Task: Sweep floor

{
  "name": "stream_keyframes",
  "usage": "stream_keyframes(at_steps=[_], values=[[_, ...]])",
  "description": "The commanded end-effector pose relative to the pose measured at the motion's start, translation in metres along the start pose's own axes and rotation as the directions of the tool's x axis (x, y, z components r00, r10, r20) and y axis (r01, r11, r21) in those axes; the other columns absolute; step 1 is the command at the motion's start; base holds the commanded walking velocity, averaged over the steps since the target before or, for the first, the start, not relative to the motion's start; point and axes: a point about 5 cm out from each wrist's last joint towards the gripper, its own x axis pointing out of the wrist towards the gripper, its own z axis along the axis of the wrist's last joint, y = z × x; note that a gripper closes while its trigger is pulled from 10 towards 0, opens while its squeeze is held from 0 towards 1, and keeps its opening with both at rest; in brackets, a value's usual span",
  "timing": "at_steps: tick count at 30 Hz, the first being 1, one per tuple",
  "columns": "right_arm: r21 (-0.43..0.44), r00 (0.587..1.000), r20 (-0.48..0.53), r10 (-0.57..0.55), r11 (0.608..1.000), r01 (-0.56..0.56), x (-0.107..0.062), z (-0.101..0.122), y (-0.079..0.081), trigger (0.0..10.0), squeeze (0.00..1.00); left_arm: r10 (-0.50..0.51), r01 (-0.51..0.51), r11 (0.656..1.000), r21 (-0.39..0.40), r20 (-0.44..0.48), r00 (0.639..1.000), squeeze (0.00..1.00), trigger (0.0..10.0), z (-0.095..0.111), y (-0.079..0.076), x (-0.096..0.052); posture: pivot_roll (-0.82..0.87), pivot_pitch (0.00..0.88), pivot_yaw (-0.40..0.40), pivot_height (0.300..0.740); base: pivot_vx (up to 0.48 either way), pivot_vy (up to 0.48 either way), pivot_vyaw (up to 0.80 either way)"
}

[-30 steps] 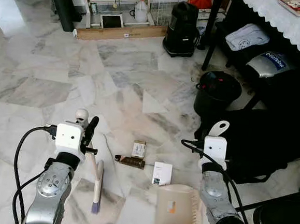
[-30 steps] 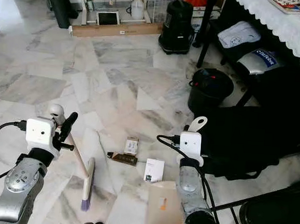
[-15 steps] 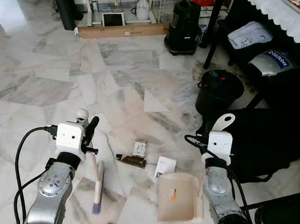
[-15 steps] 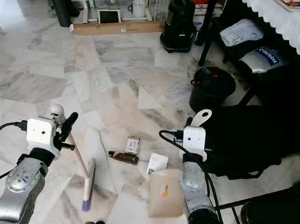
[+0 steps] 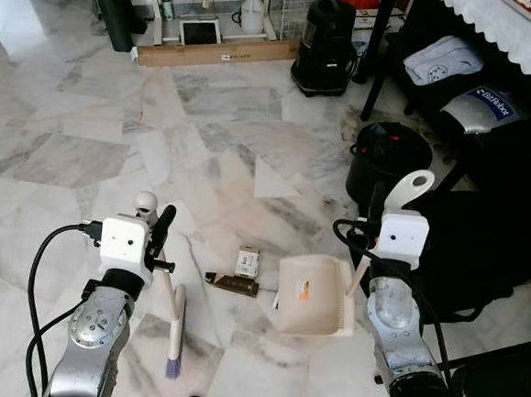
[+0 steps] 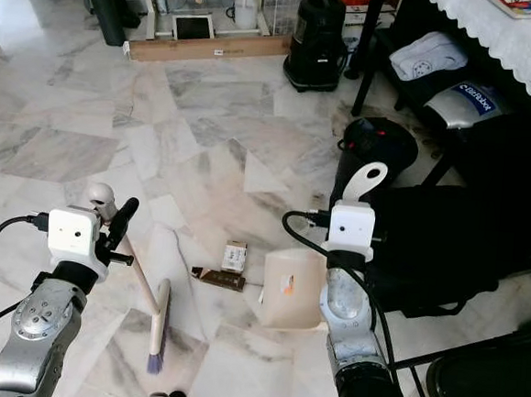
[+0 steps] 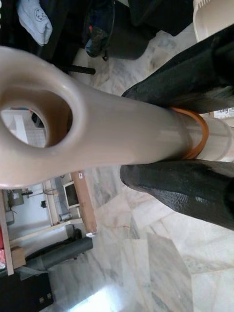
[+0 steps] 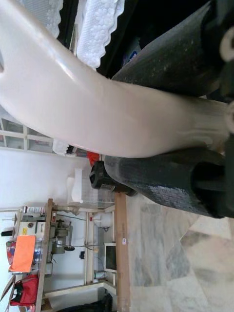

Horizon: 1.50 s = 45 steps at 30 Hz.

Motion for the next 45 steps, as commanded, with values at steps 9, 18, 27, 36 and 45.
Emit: stream_keyframes(at_steps=[9,18,27,36,45], values=[[-0.013,1.000,-0.017,0.012,1.000,-0.012,-0.0037,0.0000,-0.0006,10.0,0.00,0.001,-0.001,1.000,0.000,0.062,0.998,0.00,10.0,0.0123,-0.0004,0.0027,0.14,0.166,-0.007,0.740,0.000,0.000,0.00],[-0.015,0.999,-0.031,0.020,1.000,-0.020,-0.0035,-0.0010,0.0005,10.0,0.00,-0.006,0.006,1.000,-0.001,0.052,0.999,0.00,10.0,0.0106,-0.0026,0.0028,0.14,0.171,-0.009,0.740,0.000,0.000,0.00],[-0.019,0.999,-0.043,0.017,1.000,-0.018,-0.0042,-0.0016,-0.0002,10.0,0.00,-0.006,0.006,1.000,0.000,0.046,0.999,0.00,10.0,0.0099,-0.0023,0.0027,0.14,0.176,-0.008,0.740,0.310,0.000,0.00],[-0.018,0.999,-0.051,0.019,1.000,-0.020,-0.0042,-0.0018,0.0012,10.0,0.00,-0.003,0.002,1.000,0.006,0.045,0.999,0.00,10.0,0.0098,-0.0013,0.0027,0.14,0.180,-0.007,0.740,0.393,0.000,0.00],[-0.016,0.998,-0.054,0.021,1.000,-0.021,-0.0046,-0.0015,0.0024,10.0,0.00,0.000,0.000,1.000,0.005,0.050,0.999,0.00,10.0,0.0104,-0.0006,0.0025,0.14,0.185,-0.007,0.740,0.385,0.000,0.00]])
